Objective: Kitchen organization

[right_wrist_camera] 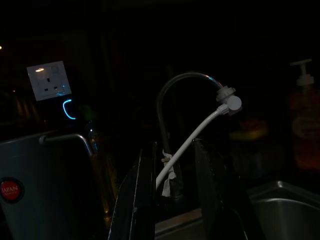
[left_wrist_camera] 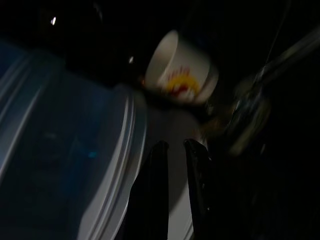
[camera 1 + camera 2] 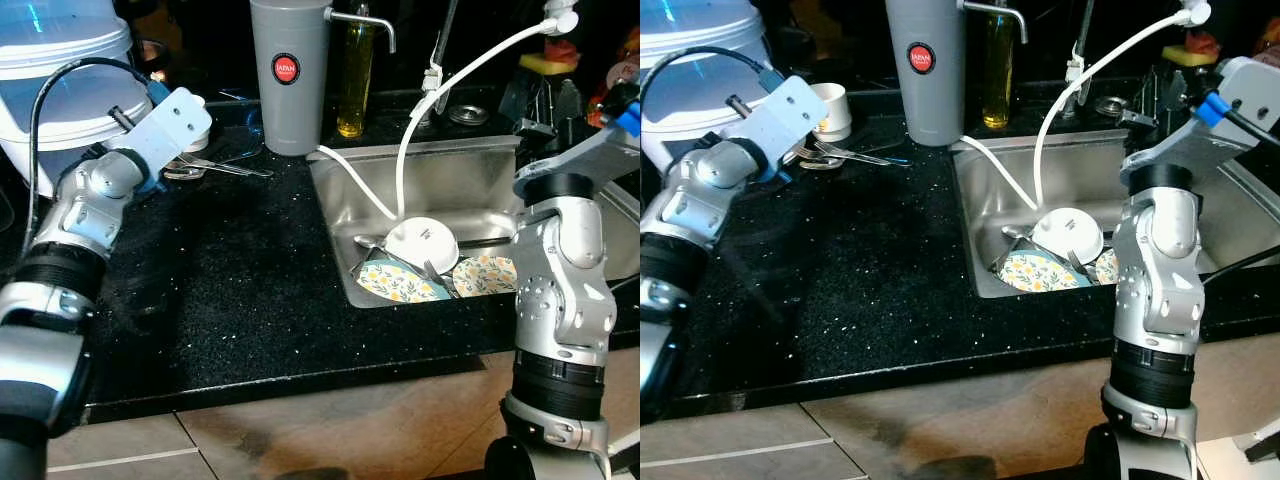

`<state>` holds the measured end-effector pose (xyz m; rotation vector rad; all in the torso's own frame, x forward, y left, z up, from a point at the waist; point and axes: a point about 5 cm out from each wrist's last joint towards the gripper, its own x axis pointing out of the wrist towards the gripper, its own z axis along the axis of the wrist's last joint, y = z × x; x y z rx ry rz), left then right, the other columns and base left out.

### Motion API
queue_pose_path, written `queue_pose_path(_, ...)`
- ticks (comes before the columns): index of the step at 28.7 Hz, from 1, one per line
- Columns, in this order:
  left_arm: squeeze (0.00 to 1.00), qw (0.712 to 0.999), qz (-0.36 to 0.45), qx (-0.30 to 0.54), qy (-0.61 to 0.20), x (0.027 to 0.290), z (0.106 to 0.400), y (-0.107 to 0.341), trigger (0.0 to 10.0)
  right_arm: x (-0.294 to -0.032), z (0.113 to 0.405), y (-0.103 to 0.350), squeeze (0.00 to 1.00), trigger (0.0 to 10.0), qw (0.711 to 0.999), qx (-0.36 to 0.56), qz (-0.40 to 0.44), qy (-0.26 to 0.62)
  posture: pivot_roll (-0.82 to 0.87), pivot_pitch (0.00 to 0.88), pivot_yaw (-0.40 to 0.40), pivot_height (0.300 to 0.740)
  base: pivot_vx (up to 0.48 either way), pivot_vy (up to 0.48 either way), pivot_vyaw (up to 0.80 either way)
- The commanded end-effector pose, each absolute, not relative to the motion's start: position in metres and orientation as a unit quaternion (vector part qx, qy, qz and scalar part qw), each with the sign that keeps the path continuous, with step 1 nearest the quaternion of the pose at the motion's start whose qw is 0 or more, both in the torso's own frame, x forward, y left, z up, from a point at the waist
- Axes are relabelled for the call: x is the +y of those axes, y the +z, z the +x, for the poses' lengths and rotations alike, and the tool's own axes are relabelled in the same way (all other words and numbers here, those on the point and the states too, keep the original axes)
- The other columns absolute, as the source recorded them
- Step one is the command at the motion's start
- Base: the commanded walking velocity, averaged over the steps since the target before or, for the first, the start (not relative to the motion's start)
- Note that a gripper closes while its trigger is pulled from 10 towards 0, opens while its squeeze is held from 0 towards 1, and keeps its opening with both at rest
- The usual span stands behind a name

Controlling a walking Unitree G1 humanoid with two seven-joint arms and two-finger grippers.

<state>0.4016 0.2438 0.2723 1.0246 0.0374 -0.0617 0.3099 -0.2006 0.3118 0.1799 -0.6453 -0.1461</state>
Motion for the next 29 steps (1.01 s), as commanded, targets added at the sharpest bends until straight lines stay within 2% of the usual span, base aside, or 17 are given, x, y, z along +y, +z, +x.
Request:
queue_pose_path(1, 0.00, 0.845, 0.533, 0.034, -0.024, 0.252, 0.401, 0.271, 10.0, -0.198, 0.308, 0.311, 0.00, 10.0, 0.943, -0.314, 0.089, -0.068, 0.02, 0.000, 0.008, 0.740, 0.000, 0.000, 0.00)
queue_pose_path(2, 0.00, 0.830, 0.554, 0.048, -0.027, 0.254, 0.401, 0.266, 10.0, -0.197, 0.308, 0.310, 0.00, 10.0, 0.944, -0.312, 0.089, -0.066, 0.02, 0.000, 0.006, 0.740, 0.000, 0.000, 0.00)
queue_pose_path(7, 0.00, 0.815, 0.575, 0.062, -0.042, 0.253, 0.402, 0.260, 10.0, -0.195, 0.305, 0.310, 0.00, 10.0, 0.945, -0.308, 0.090, -0.061, 0.03, 0.007, 0.002, 0.740, 0.000, 0.000, 0.00)
queue_pose_path(8, 0.00, 0.801, 0.592, 0.070, -0.051, 0.252, 0.403, 0.256, 10.0, -0.193, 0.305, 0.308, 0.00, 10.0, 0.947, -0.303, 0.091, -0.057, 0.03, 0.023, 0.001, 0.740, 0.000, 0.000, 0.00)
queue_pose_path(10, 0.00, 0.798, 0.596, 0.072, -0.053, 0.252, 0.402, 0.256, 10.0, -0.192, 0.303, 0.308, 0.00, 10.0, 0.947, -0.303, 0.091, -0.056, 0.03, 0.041, -0.001, 0.740, 0.000, 0.000, 0.00)
queue_pose_path(12, 0.00, 0.779, 0.618, 0.077, -0.063, 0.252, 0.403, 0.255, 10.0, -0.188, 0.302, 0.306, 0.00, 10.0, 0.950, -0.294, 0.095, -0.048, 0.04, 0.084, -0.006, 0.740, 0.000, 0.000, 0.00)
queue_pose_path(18, 0.00, 0.761, 0.640, 0.082, -0.068, 0.252, 0.404, 0.256, 10.0, -0.183, 0.302, 0.305, 0.00, 10.0, 0.952, -0.286, 0.100, -0.037, 0.06, 0.130, -0.009, 0.740, 0.000, 0.000, 0.00)
queue_pose_path(19, 0.00, 0.751, 0.652, 0.083, -0.068, 0.251, 0.405, 0.258, 10.0, -0.179, 0.304, 0.307, 0.00, 10.0, 0.953, -0.283, 0.102, -0.026, 0.07, 0.178, -0.011, 0.740, 0.000, 0.000, 0.00)
queue_pose_path(21, 0.00, 0.745, 0.658, 0.082, -0.067, 0.252, 0.406, 0.261, 10.0, -0.175, 0.305, 0.311, 0.00, 10.0, 0.953, -0.284, 0.102, -0.017, 0.08, 0.206, -0.010, 0.740, 0.000, 0.000, 0.00)
queue_pose_path(22, 0.09, 0.738, 0.667, 0.080, -0.066, 0.251, 0.406, 0.263, 10.0, -0.173, 0.306, 0.314, 0.00, 10.0, 0.952, -0.287, 0.104, -0.011, 0.08, 0.225, -0.010, 0.740, 0.000, 0.000, 0.00)
queue_pose_path(23, 0.09, 0.732, 0.673, 0.078, -0.065, 0.250, 0.407, 0.265, 10.0, -0.172, 0.307, 0.316, 0.00, 10.0, 0.951, -0.289, 0.105, -0.008, 0.08, 0.225, -0.010, 0.740, 0.000, 0.000, 0.00)
queue_pose_path(24, 1.00, 0.730, 0.677, 0.077, -0.065, 0.249, 0.408, 0.269, 10.0, -0.171, 0.309, 0.320, 0.00, 10.0, 0.950, -0.292, 0.106, -0.005, 0.09, 0.244, -0.008, 0.740, 0.000, 0.000, 0.00)
queue_pose_path(29, 1.00, 0.711, 0.699, 0.053, -0.047, 0.245, 0.410, 0.285, 10.0, -0.170, 0.308, 0.326, 0.00, 10.0, 0.948, -0.299, 0.110, 0.000, 0.09, 0.274, -0.003, 0.740, 0.000, 0.000, 0.00)
